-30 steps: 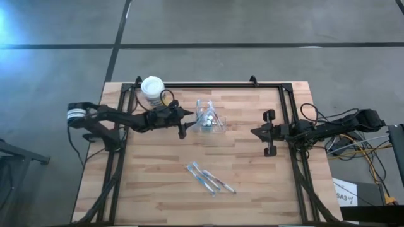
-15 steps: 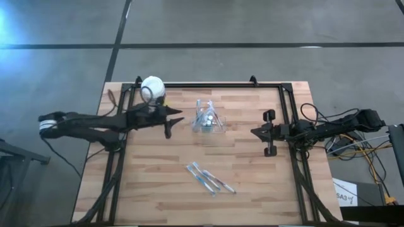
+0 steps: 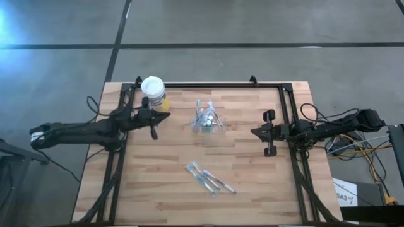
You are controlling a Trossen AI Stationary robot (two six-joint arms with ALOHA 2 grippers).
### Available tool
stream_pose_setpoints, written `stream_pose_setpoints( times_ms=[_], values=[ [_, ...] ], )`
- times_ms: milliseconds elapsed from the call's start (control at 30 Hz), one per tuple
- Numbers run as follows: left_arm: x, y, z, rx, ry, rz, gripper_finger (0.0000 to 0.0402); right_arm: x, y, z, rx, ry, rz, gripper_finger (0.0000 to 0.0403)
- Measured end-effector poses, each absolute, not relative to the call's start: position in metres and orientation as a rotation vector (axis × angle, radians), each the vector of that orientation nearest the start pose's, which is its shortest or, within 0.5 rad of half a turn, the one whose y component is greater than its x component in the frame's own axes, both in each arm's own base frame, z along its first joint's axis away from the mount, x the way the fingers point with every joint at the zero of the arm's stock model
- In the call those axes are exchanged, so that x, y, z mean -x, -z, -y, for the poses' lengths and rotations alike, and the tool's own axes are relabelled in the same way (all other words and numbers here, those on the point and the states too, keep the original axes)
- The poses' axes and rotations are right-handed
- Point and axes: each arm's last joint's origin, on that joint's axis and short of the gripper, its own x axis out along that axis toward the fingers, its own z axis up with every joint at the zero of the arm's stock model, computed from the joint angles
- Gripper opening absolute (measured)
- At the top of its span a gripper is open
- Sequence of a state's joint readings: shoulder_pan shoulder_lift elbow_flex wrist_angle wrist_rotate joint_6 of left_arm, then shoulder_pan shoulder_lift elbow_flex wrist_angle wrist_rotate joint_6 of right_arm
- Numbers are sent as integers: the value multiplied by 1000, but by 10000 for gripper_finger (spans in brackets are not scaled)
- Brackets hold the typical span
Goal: Pick & Place toothbrushing station
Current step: Put the purple toothbrush into the right section of the transparent organizer
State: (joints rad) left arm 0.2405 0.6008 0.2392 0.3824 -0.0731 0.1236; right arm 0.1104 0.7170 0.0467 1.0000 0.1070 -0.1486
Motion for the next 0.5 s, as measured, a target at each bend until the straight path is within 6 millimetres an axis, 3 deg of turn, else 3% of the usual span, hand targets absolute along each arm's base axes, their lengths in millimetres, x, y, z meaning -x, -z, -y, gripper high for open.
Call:
stream_pose_setpoints(
  times_ms=[233,500],
  values=[
    [-127,-223,-34,-162,-343,65,2,-141,-203,-13,110,20,327,8],
    [-116,-214,-31,-147,-334,-74,1,-141,-203,-13,101,19,327,8]
  ],
)
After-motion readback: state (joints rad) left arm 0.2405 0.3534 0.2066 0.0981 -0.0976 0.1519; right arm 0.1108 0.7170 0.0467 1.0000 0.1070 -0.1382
